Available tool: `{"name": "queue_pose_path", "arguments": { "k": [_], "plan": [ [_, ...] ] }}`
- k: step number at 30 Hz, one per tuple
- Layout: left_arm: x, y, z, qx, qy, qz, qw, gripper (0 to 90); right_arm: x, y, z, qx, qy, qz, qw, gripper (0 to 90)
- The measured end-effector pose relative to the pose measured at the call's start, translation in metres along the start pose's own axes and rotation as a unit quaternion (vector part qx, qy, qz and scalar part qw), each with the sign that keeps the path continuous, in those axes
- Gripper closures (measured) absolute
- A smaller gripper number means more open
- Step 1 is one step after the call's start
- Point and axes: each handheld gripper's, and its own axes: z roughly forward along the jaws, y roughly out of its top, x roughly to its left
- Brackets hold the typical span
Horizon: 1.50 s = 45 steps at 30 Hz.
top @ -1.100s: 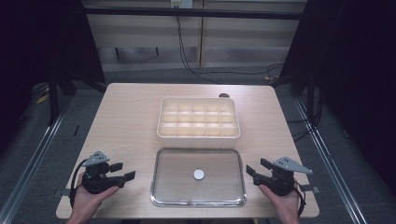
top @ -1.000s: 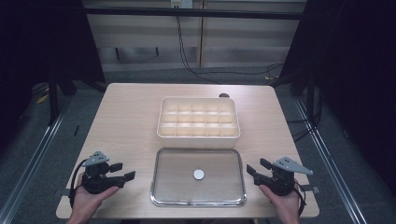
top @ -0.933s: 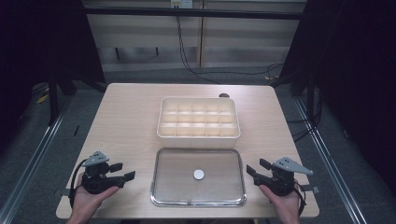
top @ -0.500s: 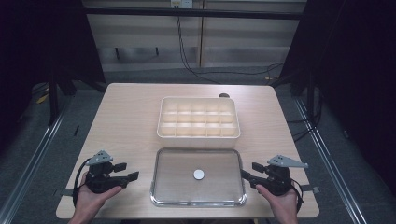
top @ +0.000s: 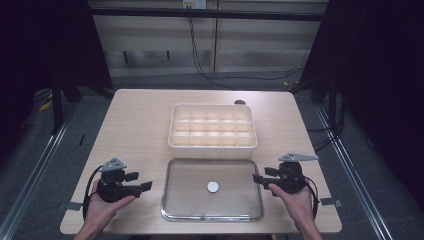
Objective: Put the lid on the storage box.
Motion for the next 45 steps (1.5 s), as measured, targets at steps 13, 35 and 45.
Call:
{"name": "queue_pose_path", "arguments": {
  "k": [13, 35, 45],
  "plan": [
    [0.0, -0.001, 0.006, 0.007, 0.0, -0.002, 1.0, 30.2, -0.025, -0.003, 0.03, 0.047, -0.003, 0.031, 0.9984, 43.2],
    [-0.009, 0.014, 0.049, 0.062, -0.022, 0.007, 0.9978, 34.7, -0.027, -0.012, 0.045, 0.047, -0.014, 0.044, 0.9978, 51.0],
    [-0.016, 0.015, 0.064, 0.077, -0.031, 0.014, 0.9965, 47.8, -0.023, -0.014, 0.046, 0.037, -0.027, 0.038, 0.9983, 54.1]
  ]
}}
